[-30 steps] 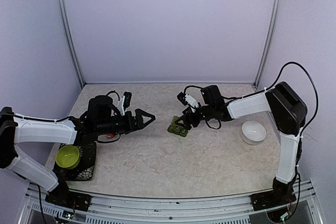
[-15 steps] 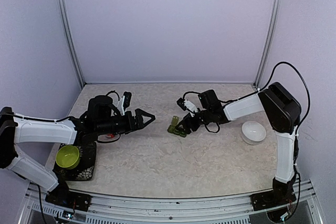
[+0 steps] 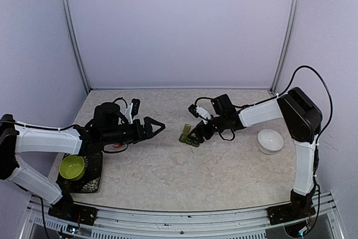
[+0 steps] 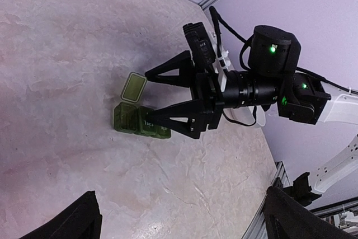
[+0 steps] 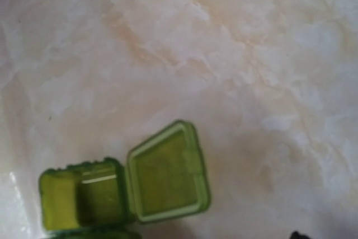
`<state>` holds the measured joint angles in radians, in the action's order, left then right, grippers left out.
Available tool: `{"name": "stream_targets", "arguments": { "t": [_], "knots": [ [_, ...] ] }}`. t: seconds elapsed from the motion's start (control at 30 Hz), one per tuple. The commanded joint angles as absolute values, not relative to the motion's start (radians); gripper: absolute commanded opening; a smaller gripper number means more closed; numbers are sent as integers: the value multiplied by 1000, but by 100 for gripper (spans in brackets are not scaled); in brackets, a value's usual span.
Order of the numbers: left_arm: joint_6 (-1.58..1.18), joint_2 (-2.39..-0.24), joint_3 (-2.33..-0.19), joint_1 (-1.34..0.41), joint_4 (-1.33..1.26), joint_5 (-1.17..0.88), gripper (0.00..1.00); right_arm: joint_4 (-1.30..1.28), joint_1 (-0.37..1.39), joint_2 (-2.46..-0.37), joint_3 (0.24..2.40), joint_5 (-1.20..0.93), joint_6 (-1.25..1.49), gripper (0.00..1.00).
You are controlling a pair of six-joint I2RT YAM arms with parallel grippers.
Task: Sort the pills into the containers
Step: Adjust the pill container at the center of the board.
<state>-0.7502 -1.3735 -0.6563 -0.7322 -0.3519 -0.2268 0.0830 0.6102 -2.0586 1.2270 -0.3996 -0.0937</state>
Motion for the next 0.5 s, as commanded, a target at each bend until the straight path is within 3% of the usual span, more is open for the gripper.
{"name": "stream_targets", "arguments": {
  "t": [0.0, 0.47],
  "knots": [
    [-744, -1372, -637, -735, -391, -216, 99, 2, 606, -1988, 1263, -415, -110, 85],
    [-750, -1392, -633, -736, -415, -222, 99, -21, 627, -1921, 1143, -338, -132, 91]
  ]
}}
